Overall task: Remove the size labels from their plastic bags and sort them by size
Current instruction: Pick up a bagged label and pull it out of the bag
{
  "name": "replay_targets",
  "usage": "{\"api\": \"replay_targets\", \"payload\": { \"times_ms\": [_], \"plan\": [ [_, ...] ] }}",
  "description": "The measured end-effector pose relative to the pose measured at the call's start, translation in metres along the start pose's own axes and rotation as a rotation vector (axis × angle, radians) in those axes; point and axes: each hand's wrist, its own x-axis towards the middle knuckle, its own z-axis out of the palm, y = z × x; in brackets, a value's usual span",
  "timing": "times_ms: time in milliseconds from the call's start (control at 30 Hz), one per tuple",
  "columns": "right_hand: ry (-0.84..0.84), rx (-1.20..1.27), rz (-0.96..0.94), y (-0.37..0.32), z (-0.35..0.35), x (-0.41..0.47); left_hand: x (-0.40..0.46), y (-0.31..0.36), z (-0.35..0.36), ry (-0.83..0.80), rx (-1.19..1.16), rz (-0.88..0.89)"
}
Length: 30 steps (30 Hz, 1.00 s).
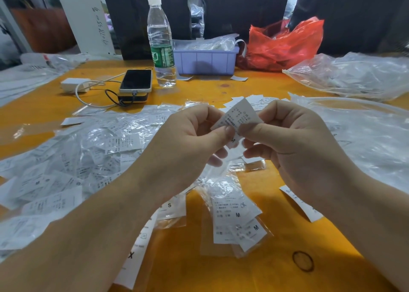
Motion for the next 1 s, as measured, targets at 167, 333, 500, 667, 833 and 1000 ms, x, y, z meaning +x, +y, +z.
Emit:
{"api": "replay_targets", "payload": {
  "times_ms": [167, 333, 500, 667, 833, 1000],
  "plan": [
    [-0.044, -0.065, -0.035, 0.0022, -0.0031, 0.0017, 0.0009, -0.0013, -0.0021, 0.019, 0.039, 0.035],
    [0.029, -0.165, -0.26, 0.0025, -0.0029, 0.0011, -0.0008, -0.0021, 0.0018, -0.002, 0.101, 0.092],
    [-0.024, -0.271, -0.317, 0.0079, 0.0017, -0.001, -0.0002, -0.0004, -0.0017, 0.008, 0.063, 0.081],
    [-0.005, -0.272, -0.327, 0.0064, -0.0012, 0.0009, -0.0002, 0.0008, -0.001, 0.021, 0.055, 0.094],
    [-0.03, -0.274, -0.301, 0.0071, -0.0034, 0.0029, -0.0018, 0.0025, 0.0, 0.04, 0.11, 0.136],
    [-0.067, -0.244, -0.272, 0.0066, -0.0054, 0.0032, -0.0029, 0.0061, -0.0001, 0.066, 0.139, 0.16]
  ]
}}
